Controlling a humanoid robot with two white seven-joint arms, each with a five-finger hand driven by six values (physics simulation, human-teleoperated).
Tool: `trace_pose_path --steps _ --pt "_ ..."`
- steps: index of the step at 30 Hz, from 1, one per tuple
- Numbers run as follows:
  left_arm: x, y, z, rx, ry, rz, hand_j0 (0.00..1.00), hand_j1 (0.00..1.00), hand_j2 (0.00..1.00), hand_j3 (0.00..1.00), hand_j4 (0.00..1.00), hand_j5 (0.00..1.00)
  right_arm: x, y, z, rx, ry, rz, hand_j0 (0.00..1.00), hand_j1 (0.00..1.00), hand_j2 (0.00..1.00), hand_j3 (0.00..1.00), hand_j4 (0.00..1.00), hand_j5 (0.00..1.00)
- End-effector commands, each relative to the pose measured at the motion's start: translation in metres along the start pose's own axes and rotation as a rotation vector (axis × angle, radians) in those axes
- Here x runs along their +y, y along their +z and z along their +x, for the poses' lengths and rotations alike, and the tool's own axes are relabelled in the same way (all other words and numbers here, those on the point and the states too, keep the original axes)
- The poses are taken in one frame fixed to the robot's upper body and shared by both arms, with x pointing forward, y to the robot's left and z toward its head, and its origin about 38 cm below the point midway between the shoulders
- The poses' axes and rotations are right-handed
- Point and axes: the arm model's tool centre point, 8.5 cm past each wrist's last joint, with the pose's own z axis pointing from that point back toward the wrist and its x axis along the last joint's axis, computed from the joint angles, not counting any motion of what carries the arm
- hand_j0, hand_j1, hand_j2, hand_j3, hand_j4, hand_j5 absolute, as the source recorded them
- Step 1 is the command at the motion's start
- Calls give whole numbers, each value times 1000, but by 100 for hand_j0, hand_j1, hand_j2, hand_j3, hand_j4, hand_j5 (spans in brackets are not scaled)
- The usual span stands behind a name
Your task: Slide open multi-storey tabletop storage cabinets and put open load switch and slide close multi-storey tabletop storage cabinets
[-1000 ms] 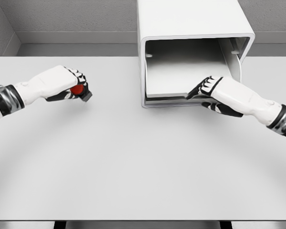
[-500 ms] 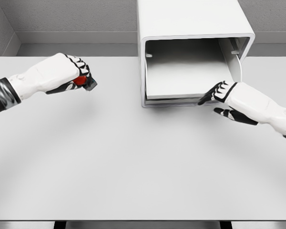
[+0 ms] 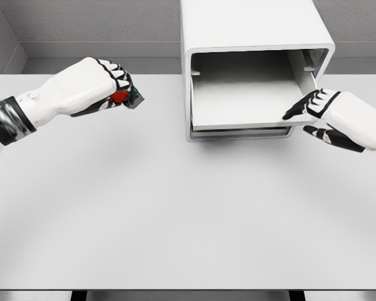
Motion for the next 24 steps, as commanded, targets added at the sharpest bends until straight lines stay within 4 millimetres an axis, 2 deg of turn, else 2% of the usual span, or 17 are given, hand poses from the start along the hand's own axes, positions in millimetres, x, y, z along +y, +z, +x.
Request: trace_pose_path --steps 1,5,7,8,13,19,24 --pt "0 -5 4 -9 17 23 38 38 38 38 38 38 -7 4 -4 16 7 -17 65 65 65 65 65 65" --pt "2 -12 9 -22 33 51 38 38 38 38 38 38 -18 22 -22 91 -4 -62 63 63 63 63 63 63" --pt "5 -16 13 -32 32 68 38 38 38 38 38 38 -19 33 -34 134 -24 -76 57 57 57 57 57 57" --pt "6 -17 14 -35 34 74 38 38 38 38 38 38 -16 39 -40 159 -33 -74 53 53 53 53 53 53" --pt "9 -31 23 -58 54 117 38 38 38 38 38 38 -1 58 -62 248 -72 -49 51 51 51 51 51 51" --pt "9 -43 33 -81 83 151 38 38 38 38 38 38 20 69 -60 273 -108 -6 51 51 51 51 51 51" --pt "11 -54 42 -103 103 181 38 38 38 38 38 38 52 78 -54 297 -171 22 51 51 51 51 51 51"
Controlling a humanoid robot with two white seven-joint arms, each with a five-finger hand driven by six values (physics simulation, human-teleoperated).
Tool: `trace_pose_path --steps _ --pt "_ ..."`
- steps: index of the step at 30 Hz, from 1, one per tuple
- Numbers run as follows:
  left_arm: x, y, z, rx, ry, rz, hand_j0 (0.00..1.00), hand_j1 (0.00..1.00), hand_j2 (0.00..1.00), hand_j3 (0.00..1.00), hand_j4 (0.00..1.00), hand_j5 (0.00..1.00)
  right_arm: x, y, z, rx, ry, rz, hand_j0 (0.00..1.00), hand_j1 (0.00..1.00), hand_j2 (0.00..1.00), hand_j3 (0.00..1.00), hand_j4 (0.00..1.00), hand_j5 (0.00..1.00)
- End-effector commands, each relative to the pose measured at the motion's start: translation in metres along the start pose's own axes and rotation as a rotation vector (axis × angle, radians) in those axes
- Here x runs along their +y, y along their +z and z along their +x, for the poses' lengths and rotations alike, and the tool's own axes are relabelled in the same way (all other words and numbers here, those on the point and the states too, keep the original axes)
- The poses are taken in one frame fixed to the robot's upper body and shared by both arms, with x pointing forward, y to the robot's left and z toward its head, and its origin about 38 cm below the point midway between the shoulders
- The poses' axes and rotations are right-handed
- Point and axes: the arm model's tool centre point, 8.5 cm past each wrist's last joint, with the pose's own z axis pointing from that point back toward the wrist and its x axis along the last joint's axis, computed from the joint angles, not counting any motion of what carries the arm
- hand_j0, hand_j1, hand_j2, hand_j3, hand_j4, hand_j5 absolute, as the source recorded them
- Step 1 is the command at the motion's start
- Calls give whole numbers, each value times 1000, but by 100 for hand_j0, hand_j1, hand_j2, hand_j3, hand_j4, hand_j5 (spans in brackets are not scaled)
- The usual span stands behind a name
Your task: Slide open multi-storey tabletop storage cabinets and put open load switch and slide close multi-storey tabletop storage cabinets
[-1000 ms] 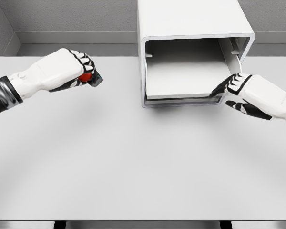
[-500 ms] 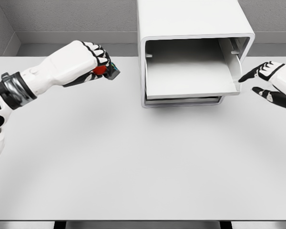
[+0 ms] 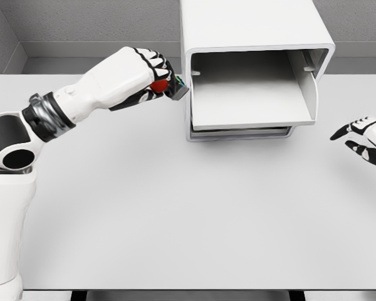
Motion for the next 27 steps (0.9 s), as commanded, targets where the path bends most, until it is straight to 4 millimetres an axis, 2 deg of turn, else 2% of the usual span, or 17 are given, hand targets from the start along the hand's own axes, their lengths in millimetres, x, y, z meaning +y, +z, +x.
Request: trace_pose_path --steps 1,8,20,27 --pt "-1 -7 5 -13 21 23 38 38 38 38 38 38 9 -2 1 2 -21 -7 51 51 51 51 51 51" --pt "-3 -24 15 -49 44 40 38 38 38 38 38 38 37 -5 8 4 -43 15 51 51 51 51 51 51" --pt "-9 -60 36 -86 76 71 39 39 39 39 39 39 45 -8 12 0 -53 10 52 52 52 52 52 52" --pt "-22 -78 33 -99 119 37 38 38 38 38 38 38 49 -10 15 -5 -54 9 52 52 52 52 52 52"
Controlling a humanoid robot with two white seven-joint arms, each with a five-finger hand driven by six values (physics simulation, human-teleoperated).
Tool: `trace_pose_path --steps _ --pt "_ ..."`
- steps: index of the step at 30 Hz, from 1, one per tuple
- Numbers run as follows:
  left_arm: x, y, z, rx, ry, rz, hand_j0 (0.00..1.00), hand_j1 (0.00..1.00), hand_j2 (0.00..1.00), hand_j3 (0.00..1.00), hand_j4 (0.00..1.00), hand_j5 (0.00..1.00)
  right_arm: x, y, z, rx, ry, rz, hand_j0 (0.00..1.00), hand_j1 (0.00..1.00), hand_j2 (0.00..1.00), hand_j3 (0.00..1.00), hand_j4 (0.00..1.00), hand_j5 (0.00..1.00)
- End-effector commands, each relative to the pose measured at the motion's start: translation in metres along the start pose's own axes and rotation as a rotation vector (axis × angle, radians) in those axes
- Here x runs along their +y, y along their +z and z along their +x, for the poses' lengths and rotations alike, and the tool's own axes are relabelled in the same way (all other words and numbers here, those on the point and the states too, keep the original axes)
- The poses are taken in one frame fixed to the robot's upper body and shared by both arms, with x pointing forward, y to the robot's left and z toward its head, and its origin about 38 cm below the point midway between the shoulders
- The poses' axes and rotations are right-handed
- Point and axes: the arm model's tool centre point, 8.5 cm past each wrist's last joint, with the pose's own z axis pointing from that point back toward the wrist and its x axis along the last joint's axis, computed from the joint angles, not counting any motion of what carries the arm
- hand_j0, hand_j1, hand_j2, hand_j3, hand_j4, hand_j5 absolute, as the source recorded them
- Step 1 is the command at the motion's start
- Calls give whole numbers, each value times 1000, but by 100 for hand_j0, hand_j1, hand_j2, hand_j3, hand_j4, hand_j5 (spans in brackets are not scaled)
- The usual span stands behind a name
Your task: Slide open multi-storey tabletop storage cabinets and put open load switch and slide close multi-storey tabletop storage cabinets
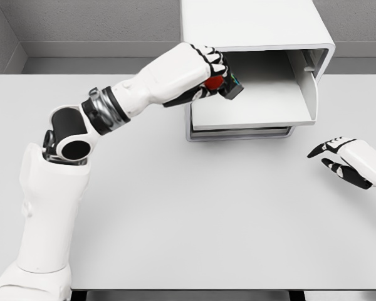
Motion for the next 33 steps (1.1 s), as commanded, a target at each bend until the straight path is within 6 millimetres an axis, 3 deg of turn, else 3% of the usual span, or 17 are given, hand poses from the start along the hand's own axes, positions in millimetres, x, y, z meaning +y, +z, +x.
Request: trace_pose_path --steps 1,13,26,33 --pt "-10 -4 -1 -3 30 -18 38 38 38 38 38 38 0 -1 1 -3 -4 -4 52 52 52 52 52 52" --pt "-20 -18 10 -28 -14 -81 38 38 38 38 38 38 0 -3 3 -11 -4 -4 53 53 53 53 53 53" --pt "-40 -32 10 -55 16 -152 38 38 38 38 38 38 0 -4 4 -13 -6 -10 53 53 53 53 53 53" --pt "-41 -37 9 -59 -3 -172 38 38 38 38 38 38 0 -4 4 -13 -6 -10 53 53 53 53 53 53"
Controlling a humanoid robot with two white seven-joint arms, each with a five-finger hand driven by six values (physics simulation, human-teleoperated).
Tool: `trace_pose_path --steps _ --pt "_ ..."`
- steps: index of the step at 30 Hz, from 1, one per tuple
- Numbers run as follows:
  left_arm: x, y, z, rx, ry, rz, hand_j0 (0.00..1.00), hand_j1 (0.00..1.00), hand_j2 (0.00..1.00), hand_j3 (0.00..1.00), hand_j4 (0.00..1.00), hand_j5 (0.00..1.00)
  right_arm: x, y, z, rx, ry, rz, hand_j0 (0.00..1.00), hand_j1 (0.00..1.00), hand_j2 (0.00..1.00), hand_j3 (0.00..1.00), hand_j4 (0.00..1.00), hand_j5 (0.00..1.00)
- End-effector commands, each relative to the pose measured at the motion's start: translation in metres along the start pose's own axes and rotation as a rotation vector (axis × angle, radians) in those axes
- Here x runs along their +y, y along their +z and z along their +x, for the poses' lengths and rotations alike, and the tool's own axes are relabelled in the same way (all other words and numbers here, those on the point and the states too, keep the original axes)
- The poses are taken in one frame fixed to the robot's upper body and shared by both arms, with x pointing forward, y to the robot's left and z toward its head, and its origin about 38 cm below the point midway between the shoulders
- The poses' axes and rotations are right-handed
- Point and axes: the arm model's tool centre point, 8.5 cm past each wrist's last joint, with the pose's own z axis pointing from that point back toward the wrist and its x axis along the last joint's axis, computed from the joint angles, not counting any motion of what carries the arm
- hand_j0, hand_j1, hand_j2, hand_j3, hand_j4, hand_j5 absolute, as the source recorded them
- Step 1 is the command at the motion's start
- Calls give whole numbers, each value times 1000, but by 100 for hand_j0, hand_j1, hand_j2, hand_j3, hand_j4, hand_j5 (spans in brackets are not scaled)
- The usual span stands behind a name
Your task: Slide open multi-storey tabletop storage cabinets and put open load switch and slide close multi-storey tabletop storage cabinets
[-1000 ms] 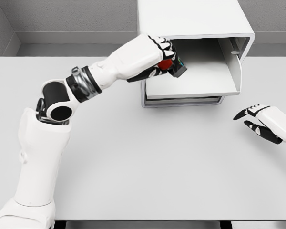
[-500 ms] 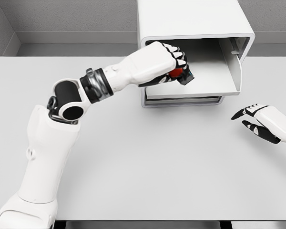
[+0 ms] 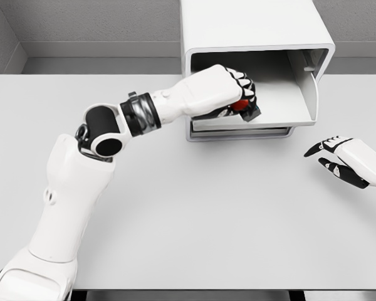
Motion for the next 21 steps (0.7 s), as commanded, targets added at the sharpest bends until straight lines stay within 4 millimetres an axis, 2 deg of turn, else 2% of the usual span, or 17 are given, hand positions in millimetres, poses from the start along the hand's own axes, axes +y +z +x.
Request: trace_pose_path --steps 1,13,14,17,21 --pt "-2 -1 0 2 -2 -10 38 38 38 38 38 38 -1 0 0 0 -5 -4 53 53 53 53 53 53" --pt "0 -1 -4 22 -30 -24 38 38 38 38 38 38 -1 0 0 1 -4 -5 53 53 53 53 53 53" --pt "0 -1 -4 22 -30 -24 40 40 40 40 40 40 -1 0 0 1 -4 -5 53 53 53 53 53 53" --pt "1 -1 -4 21 -33 -22 56 56 56 56 56 56 -1 0 0 1 -4 -5 53 53 53 53 53 53" --pt "1 -1 -4 21 -33 -22 63 63 63 63 63 63 -1 0 0 1 -4 -5 53 53 53 53 53 53"
